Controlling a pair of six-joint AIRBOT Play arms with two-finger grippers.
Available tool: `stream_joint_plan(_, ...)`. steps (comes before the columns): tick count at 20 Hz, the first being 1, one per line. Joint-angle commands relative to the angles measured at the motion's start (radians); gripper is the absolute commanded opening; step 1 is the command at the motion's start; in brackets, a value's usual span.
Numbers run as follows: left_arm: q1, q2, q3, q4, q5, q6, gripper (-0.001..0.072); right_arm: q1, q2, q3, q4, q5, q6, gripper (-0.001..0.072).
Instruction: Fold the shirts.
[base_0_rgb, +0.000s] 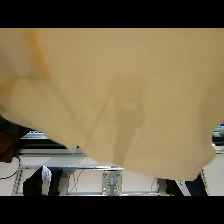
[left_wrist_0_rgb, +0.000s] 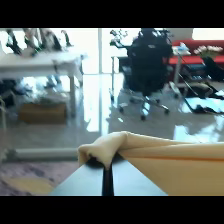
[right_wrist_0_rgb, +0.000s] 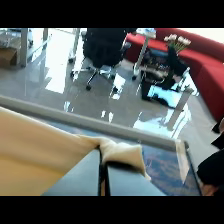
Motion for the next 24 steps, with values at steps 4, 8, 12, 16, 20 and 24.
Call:
stream_joint_plan(4,-0.288,-0.373,-0.128,0.197,-0.322,-0.122,0.0011,0.0,-0.41,-0.094,0.137,0.207,0.037,0.0009)
stream_joint_plan(8,-0.595,-0.61,-0.315,0.553,-0.091,-0.146,0.0013,0.021,-0.607,-0.311,0.167,0.034,0.034,0.001)
stream_joint_plan(12,-0.725,-0.904,-0.322,0.676,0.315,-0.246,0.0014,0.105,-0.81,-0.354,0.17,-0.264,0.034,0.0012)
stream_joint_plan(16,-0.767,-1.014,-0.319,0.6,0.635,-0.306,0.0589,0.224,-0.908,-0.352,0.22,-0.665,0.038,0.0361)
stream_joint_plan(20,-0.709,-0.865,-0.259,0.554,0.682,-0.304,0.0703,0.218,-0.88,-0.204,0.21,-0.68,0.046,0.0481)
stream_joint_plan(24,-0.518,-0.517,-0.259,0.706,0.535,-0.304,0.0699,0.024,-0.739,0.012,-0.046,-0.258,0.158,0.0476)
